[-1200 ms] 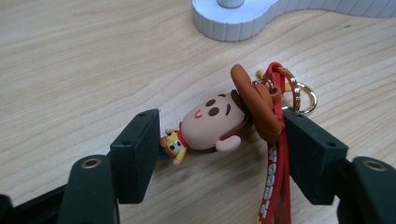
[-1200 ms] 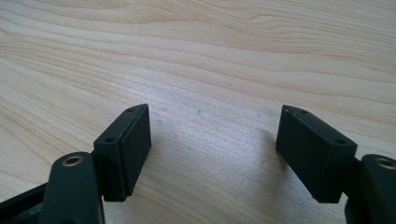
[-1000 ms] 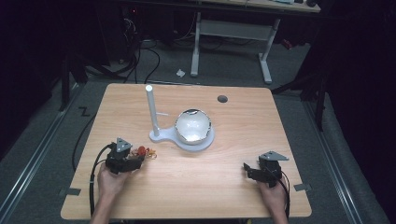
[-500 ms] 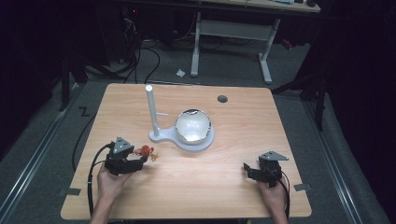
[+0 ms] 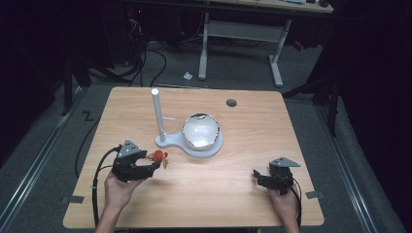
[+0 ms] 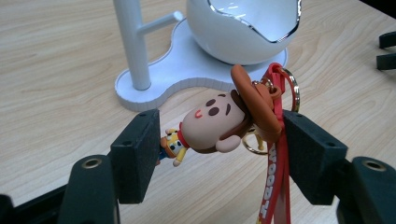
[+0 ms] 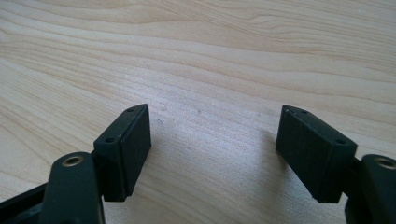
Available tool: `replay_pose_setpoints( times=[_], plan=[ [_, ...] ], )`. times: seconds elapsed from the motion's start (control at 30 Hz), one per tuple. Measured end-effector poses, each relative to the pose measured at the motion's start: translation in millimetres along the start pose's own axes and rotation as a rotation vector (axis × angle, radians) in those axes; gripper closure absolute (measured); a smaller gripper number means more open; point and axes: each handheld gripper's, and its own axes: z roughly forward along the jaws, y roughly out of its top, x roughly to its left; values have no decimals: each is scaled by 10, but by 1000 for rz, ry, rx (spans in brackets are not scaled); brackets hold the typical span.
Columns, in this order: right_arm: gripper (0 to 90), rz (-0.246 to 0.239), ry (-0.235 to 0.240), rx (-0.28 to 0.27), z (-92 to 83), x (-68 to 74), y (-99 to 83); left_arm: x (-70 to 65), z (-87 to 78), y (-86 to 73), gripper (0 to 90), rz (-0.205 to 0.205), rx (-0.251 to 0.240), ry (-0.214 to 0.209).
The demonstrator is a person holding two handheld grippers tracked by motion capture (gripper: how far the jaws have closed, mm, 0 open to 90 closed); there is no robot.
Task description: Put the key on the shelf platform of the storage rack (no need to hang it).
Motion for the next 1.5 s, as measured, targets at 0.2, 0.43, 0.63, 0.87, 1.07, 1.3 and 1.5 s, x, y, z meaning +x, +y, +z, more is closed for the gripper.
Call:
replay_pose_setpoints(
  times=[0.2, 0.43, 0.63, 0.87, 1.07, 1.3, 1.5],
  plan=[
    [268, 0, 0, 0, 0, 0, 0, -66, -22, 86, 331, 1, -12, -33],
    [267, 0, 0, 0, 0, 0, 0, -172, -35, 229, 331, 22, -33, -79],
    [267, 1, 0, 0, 0, 0, 0, -233, 5, 318, 331, 43, -31, -102],
    [267, 0, 0, 0, 0, 0, 0, -319, 96, 489, 332, 62, -25, -139],
    [268, 0, 0, 0, 0, 0, 0, -356, 156, 581, 332, 73, -21, -154],
    [267, 2, 0, 0, 0, 1, 0, -386, 265, 692, 332, 85, -12, -165],
    [268, 0, 0, 0, 0, 0, 0, -406, 360, 776, 332, 85, -2, -176]
  ],
)
